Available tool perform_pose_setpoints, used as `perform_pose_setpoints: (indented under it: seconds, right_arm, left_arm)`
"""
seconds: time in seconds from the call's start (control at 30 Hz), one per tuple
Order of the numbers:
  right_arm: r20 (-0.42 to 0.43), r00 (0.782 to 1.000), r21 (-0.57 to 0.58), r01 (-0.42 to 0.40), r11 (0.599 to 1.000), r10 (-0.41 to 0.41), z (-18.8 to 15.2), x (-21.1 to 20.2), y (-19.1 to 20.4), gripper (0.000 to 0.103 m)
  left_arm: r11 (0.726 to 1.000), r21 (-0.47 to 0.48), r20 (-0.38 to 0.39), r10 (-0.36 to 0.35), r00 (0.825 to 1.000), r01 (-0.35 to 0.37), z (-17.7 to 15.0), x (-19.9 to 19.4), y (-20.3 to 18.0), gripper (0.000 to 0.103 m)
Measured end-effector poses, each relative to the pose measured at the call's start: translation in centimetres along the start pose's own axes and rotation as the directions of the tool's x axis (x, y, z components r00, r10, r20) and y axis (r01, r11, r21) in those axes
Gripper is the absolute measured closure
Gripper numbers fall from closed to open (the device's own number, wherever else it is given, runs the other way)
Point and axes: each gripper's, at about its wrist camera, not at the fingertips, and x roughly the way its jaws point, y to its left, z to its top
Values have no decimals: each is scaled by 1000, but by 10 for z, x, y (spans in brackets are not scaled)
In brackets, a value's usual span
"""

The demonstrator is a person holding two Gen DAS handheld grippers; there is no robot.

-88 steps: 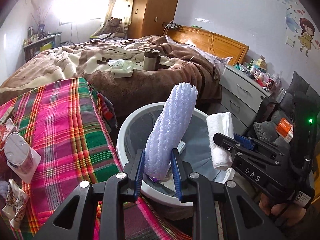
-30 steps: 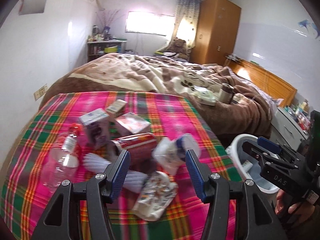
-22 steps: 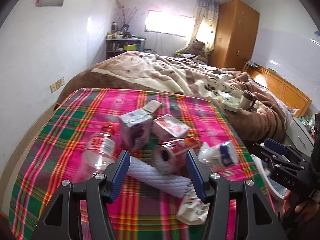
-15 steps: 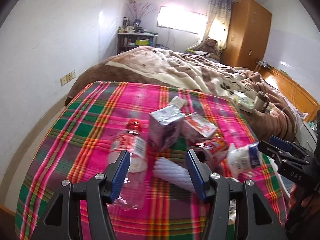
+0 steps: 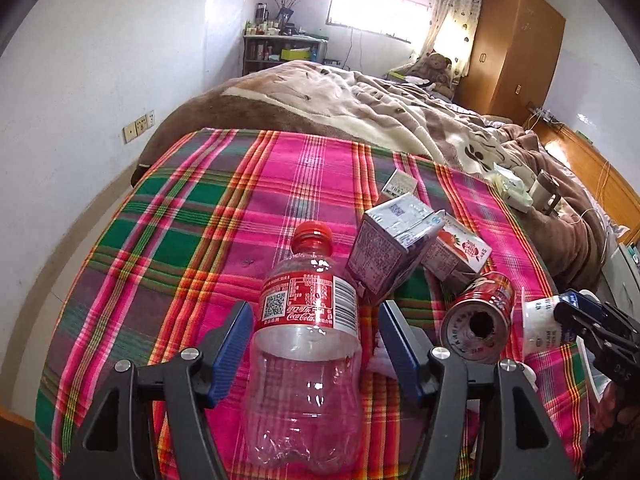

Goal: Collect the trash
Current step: 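Grasp the clear Coca-Cola bottle with the left tool while the right tool grasps the yogurt cup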

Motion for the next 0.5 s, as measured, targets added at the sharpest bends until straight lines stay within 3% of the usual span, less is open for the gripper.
perform_pose_setpoints:
  seconds: [0.5]
  right_arm:
    - [-19, 999, 59, -31, 998, 32, -22, -15, -12, 54]
  left_arm:
    - [1000, -20, -63, -10, 998, 9, -5, 19, 0, 38]
